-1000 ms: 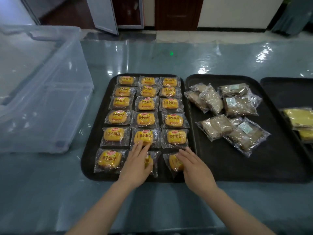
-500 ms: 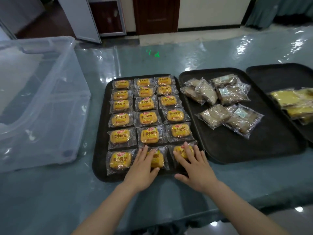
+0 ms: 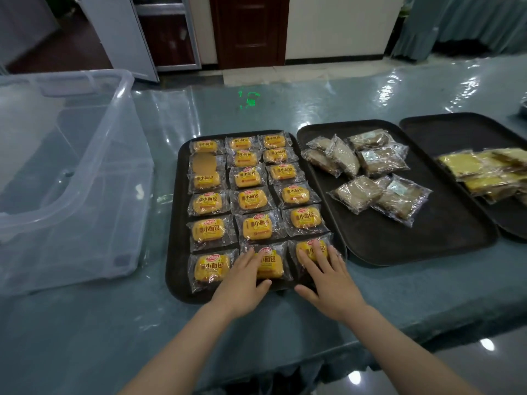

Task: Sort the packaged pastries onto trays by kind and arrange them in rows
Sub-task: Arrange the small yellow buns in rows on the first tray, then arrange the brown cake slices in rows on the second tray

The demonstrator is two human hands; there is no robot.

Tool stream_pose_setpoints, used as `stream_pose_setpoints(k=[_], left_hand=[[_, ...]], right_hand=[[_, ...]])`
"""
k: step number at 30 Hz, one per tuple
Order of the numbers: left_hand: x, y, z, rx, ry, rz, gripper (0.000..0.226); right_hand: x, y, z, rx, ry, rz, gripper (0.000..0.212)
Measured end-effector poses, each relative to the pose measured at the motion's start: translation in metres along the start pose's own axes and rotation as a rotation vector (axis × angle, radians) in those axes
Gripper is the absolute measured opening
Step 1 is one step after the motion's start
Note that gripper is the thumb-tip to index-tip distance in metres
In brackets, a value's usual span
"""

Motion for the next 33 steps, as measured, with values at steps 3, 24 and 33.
stream_pose_setpoints(k=[3, 24, 33], left_hand=[[-0.01, -0.004, 0.0, -0.001, 0.027, 0.089, 0.066], [0.036, 0.018, -0.046, -0.046, -0.119, -0.069, 0.073], [0.062, 0.105, -0.115, 0.054, -0.245, -0.336, 0.068]], right_hand=[[0.001, 0.0, 0.001, 0.016, -0.015, 0.012, 0.079], [0.08, 0.029, -0.029, 0.041, 0.255, -0.103, 0.063], [0.155, 0.103, -0.131, 0.196, 0.344, -0.232, 0.055]])
Point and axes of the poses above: each hand's wrist, its own y-axis towards the middle knuckle, its own x-axis out of the back of the hand, z = x × y, the point moved 8 cm from there along y, towards the middle knuckle, and after that the axes turned 1 degree about -x, right-handed, at the moved point
